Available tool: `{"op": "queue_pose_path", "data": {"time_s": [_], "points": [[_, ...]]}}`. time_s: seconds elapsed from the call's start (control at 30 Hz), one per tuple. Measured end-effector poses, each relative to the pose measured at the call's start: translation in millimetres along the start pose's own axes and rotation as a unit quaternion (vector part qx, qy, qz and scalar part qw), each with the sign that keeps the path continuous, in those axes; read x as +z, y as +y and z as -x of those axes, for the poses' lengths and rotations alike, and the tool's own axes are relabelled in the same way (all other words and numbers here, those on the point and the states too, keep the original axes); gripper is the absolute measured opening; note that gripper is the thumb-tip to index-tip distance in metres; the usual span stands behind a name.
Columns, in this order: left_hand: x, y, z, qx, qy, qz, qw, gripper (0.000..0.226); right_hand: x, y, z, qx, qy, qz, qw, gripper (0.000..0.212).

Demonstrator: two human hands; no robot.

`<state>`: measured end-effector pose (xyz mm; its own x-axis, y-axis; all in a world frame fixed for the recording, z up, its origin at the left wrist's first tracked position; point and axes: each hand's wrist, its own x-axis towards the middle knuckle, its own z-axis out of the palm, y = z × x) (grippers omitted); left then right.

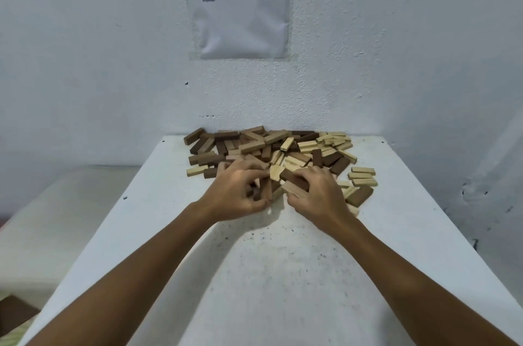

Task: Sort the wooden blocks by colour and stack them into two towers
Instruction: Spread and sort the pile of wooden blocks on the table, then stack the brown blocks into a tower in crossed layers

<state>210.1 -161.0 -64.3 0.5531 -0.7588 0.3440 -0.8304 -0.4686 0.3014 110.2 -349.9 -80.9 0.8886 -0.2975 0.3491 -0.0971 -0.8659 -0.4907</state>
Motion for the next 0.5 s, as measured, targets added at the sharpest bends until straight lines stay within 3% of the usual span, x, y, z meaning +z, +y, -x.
{"op": "queue_pose_path", "data": {"time_s": [0.2, 0.5], "points": [[7.5, 32.1, 72.6, -0.022, -0.057, 0.008, 0.998, 0.070, -2.0, -24.6, 73.8, -0.003, -0.057, -0.021, 0.998, 0.043], [6.3, 60.0, 151.9, -0.054, -0.033, 0.053, 0.997, 0.061, -16.2, -65.1, 157.7, -0.057, -0.114, 0.003, 0.992, 0.032]]}}
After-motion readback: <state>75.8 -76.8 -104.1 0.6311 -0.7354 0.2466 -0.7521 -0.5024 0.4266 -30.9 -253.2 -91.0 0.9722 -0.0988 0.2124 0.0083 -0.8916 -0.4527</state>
